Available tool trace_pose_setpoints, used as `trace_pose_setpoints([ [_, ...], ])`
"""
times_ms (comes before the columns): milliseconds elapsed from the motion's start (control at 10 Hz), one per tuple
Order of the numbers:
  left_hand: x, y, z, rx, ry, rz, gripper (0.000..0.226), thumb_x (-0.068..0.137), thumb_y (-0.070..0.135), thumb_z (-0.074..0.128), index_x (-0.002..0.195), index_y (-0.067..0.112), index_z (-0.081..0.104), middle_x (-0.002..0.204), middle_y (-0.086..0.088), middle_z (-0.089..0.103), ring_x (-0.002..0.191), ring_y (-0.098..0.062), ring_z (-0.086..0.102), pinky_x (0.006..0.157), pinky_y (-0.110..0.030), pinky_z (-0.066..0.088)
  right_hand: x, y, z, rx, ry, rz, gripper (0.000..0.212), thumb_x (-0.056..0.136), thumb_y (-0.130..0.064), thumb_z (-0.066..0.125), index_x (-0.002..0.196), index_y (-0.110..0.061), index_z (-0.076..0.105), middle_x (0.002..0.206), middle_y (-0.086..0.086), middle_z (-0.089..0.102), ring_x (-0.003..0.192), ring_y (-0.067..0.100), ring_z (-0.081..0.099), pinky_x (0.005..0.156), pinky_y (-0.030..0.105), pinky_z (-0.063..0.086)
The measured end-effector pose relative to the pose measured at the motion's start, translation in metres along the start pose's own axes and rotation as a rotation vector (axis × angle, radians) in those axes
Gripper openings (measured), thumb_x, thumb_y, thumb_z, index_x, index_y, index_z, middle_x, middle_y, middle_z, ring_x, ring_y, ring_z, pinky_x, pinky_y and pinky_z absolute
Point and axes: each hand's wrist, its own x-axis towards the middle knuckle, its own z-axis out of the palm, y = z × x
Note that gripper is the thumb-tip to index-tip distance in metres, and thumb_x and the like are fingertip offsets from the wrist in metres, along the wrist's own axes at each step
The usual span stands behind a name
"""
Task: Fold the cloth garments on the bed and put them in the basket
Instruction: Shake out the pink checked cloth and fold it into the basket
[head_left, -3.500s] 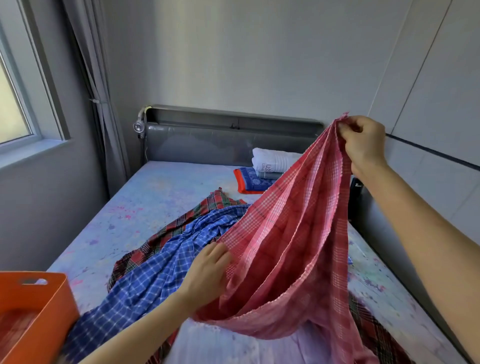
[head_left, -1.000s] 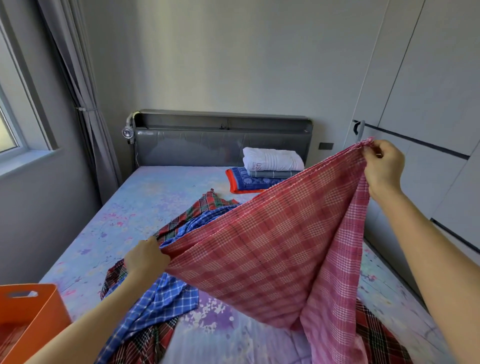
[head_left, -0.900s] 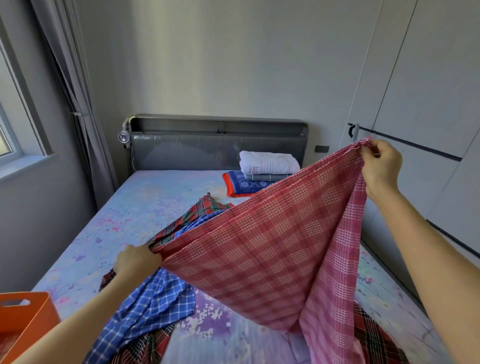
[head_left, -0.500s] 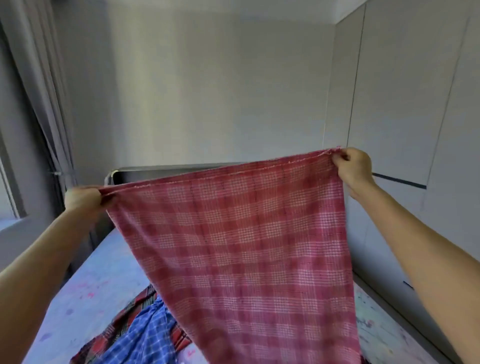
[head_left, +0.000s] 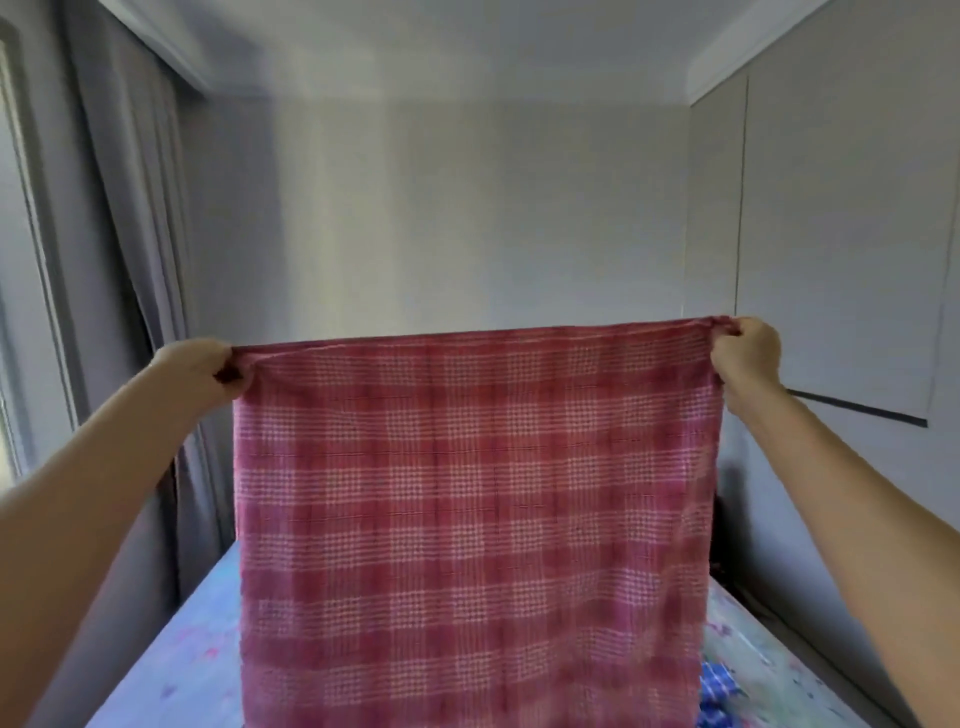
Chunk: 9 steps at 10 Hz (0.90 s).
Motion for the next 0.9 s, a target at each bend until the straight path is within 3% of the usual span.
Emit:
trace_pose_setpoints([
  [100, 0.011, 0.014, -0.014, -0.032, -0.005, -0.065, 0.029, 0.097, 0.000, 0.026, 0.071, 0.005, 0.038, 0.075, -0.004, 0.039, 0.060, -0.007, 0.039, 0.035, -0.011, 0.041, 0.004, -0.004, 0.014, -0.037, -0.031, -0.040, 0.013, 0.089, -0.022, 0.053, 0.086, -0.014, 0.063, 0.083, 0.007, 0.063, 0.081, 0.029, 0.062, 0.067, 0.036, 0.045],
  [200, 0.013, 0.027, -0.016, 0.043, -0.031, -0.016, 0.030, 0.096, 0.000, 0.026, 0.069, 0.004, 0.036, 0.075, -0.007, 0.040, 0.062, -0.009, 0.040, 0.039, -0.010, 0.043, 0.008, -0.015, 0.021, -0.179, 0.008, -0.178, 0.017, 0.088, -0.028, 0.053, 0.083, -0.016, 0.064, 0.079, 0.005, 0.061, 0.075, 0.026, 0.056, 0.063, 0.030, 0.038],
  [300, 0.035, 0.038, -0.016, 0.083, 0.020, 0.121, 0.030, 0.096, -0.001, 0.025, 0.068, 0.004, 0.035, 0.074, -0.008, 0.042, 0.057, -0.011, 0.046, 0.039, -0.009, 0.042, 0.017, -0.027, 0.033, -0.082, 0.058, -0.253, 0.017, 0.087, -0.026, 0.055, 0.084, -0.014, 0.066, 0.073, 0.005, 0.060, 0.071, 0.024, 0.056, 0.063, 0.033, 0.042],
  [400, 0.069, 0.034, -0.016, 0.226, 0.136, 0.284, 0.027, 0.095, -0.001, 0.036, 0.071, 0.009, 0.044, 0.072, -0.005, 0.045, 0.031, -0.006, 0.052, 0.031, -0.009, 0.038, 0.027, -0.028, 0.054, 0.037, 0.038, -0.176, 0.013, 0.086, -0.026, 0.058, 0.084, -0.016, 0.065, 0.054, 0.001, 0.060, 0.045, 0.014, 0.061, 0.060, 0.041, 0.054],
  [500, 0.100, 0.015, -0.016, 0.511, 0.231, 0.376, 0.028, 0.088, -0.008, 0.038, 0.072, 0.011, 0.052, 0.065, -0.011, 0.045, 0.019, -0.007, 0.042, 0.025, -0.012, 0.034, 0.032, -0.012, 0.082, 0.083, -0.116, -0.011, 0.010, 0.092, -0.016, 0.056, 0.093, -0.009, 0.062, 0.063, 0.009, 0.062, 0.035, 0.011, 0.058, 0.045, 0.033, 0.055],
  [600, 0.134, -0.022, -0.015, 0.705, 0.147, 0.238, 0.031, 0.088, -0.011, 0.029, 0.066, 0.007, 0.042, 0.051, -0.009, 0.044, 0.017, -0.011, 0.038, 0.025, -0.013, 0.030, 0.040, 0.022, 0.119, -0.124, -0.264, 0.116, 0.012, 0.093, -0.006, 0.051, 0.085, -0.003, 0.059, 0.063, 0.017, 0.062, 0.031, 0.014, 0.056, 0.033, 0.026, 0.050],
  [700, 0.174, -0.077, -0.017, 0.791, 0.109, 0.062, 0.030, 0.091, -0.006, 0.047, 0.062, 0.002, 0.044, 0.031, -0.003, 0.046, 0.024, -0.015, 0.047, 0.027, -0.018, 0.039, 0.041, 0.086, 0.159, -0.389, -0.447, 0.315, 0.004, 0.086, 0.001, 0.058, 0.088, 0.004, 0.060, 0.077, 0.023, 0.065, 0.028, 0.012, 0.053, 0.031, 0.023, 0.046],
  [800, 0.185, -0.129, -0.007, 1.208, 0.015, 0.135, 0.036, 0.089, 0.026, 0.064, 0.067, 0.001, 0.053, 0.049, 0.004, 0.044, 0.061, -0.021, 0.060, 0.057, -0.018, 0.052, 0.024, 0.146, 0.202, -0.169, -0.442, 0.500, 0.021, 0.083, 0.011, 0.058, 0.103, 0.005, 0.056, 0.097, 0.022, 0.062, 0.050, 0.020, 0.061, 0.034, 0.025, 0.049],
  [900, 0.211, -0.132, 0.029, 0.614, 0.175, 0.125, 0.010, 0.095, 0.009, 0.047, 0.091, 0.003, 0.053, 0.077, -0.007, 0.056, 0.082, -0.024, 0.061, 0.053, -0.015, 0.052, 0.028, 0.134, 0.247, 0.148, -0.372, 0.461, 0.018, 0.089, 0.009, 0.049, 0.102, -0.002, 0.056, 0.089, 0.018, 0.061, 0.073, 0.028, 0.059, 0.045, 0.030, 0.053],
])
